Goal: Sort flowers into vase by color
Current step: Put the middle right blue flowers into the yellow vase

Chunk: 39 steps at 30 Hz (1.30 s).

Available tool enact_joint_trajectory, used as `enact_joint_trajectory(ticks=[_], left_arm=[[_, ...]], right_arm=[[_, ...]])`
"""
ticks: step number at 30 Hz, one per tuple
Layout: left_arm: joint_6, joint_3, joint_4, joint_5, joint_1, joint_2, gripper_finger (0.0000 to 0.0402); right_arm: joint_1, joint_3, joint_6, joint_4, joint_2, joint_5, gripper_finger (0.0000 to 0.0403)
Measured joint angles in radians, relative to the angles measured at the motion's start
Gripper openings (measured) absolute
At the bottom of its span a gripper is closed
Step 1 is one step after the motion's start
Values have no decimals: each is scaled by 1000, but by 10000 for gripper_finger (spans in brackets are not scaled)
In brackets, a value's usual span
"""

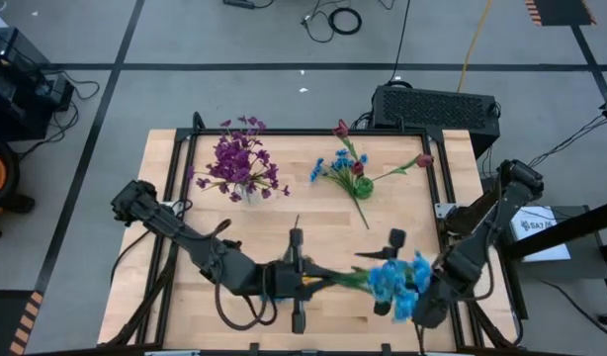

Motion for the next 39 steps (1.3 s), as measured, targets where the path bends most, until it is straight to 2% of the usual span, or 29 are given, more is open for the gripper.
enact_joint_trajectory(ticks=[3,6,9,13,16,19,21,24,27,30,34,39], left_arm=[[30,0,117,80,0,20,20],[89,0,157,90,-8,34,20],[111,-5,155,97,-7,45,20],[87,-124,280,99,-4,52,20],[89,-283,522,93,-6,55,20],[138,-442,880,114,7,56,20],[121,-528,1060,164,36,53,20],[57,-616,1213,269,81,54,20],[-28,-641,1233,351,122,53,20],[-64,-643,1191,399,154,53,20],[-72,-642,1138,416,170,53,20],[-72,-642,1092,427,172,53,20]], right_arm=[[-52,-30,-140,109,1,-67,136],[-105,-90,-228,259,1,-156,136],[-152,-171,-326,500,1,-279,136],[-208,-322,-440,802,1,-477,136],[-243,-432,-454,998,1,-549,136],[-270,-521,-456,1234,5,-620,136],[-289,-556,-448,1374,21,-667,136],[-313,-565,-439,1477,50,-691,138],[-341,-554,-392,1509,87,-694,145],[-371,-532,-341,1511,120,-743,161],[-395,-501,-316,1510,167,-803,191],[-398,-445,-363,1511,219,-842,220]])
